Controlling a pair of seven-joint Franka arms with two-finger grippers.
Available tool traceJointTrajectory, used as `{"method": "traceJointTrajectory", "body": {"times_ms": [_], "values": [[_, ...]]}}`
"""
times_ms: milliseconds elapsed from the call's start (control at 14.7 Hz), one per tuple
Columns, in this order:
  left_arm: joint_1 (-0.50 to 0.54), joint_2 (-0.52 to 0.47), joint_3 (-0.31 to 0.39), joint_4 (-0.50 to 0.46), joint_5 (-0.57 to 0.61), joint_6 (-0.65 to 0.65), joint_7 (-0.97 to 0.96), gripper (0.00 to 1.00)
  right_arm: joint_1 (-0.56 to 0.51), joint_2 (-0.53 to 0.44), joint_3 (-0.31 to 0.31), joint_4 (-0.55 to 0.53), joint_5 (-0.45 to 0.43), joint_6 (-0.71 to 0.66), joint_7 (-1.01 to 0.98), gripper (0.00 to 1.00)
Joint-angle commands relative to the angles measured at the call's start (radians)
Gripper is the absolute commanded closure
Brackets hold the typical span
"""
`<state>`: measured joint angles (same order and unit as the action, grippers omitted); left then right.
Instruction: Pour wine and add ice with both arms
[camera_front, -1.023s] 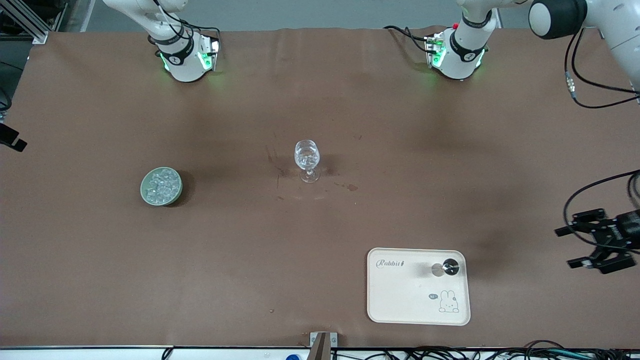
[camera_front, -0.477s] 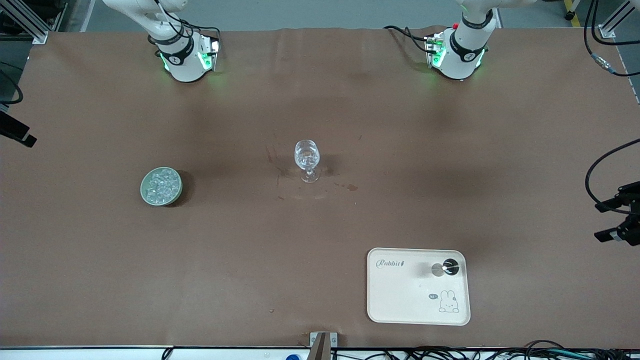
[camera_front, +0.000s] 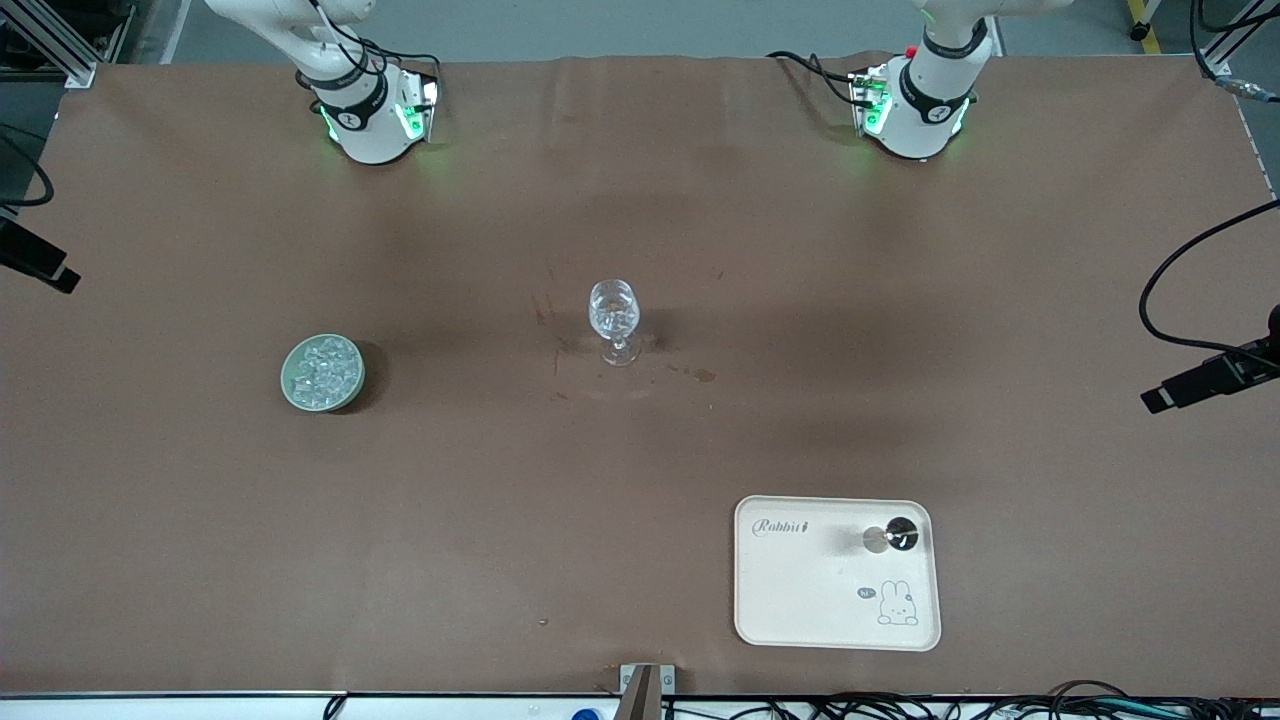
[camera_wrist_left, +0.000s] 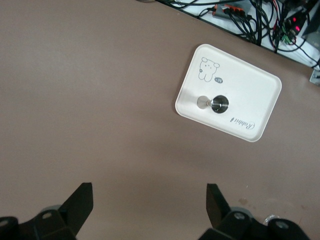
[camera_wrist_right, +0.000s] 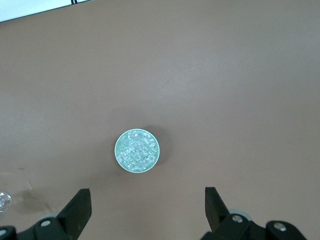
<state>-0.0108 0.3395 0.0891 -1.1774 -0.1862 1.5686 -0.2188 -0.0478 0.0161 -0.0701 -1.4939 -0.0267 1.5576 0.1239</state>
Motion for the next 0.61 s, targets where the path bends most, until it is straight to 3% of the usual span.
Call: {"method": "traceJointTrajectory", "body": {"times_ms": [0,273,545], "values": [[0.008,-0.106,-0.035,-0.077,0.065,-0.035,0.074,0.0,0.002,-0.031,0.0,-0.037,0.008,0.012,-0.009,0.0],[0.008,-0.201,-0.084,-0.18,0.16,-0.024,0.193,0.0,0.003,-0.031,0.0,-0.037,0.008,0.012,-0.007,0.0],[0.005,-0.373,-0.143,-0.422,0.206,0.091,0.199,0.0,0.006,-0.031,0.0,-0.037,0.008,0.012,-0.007,0.0]]}}
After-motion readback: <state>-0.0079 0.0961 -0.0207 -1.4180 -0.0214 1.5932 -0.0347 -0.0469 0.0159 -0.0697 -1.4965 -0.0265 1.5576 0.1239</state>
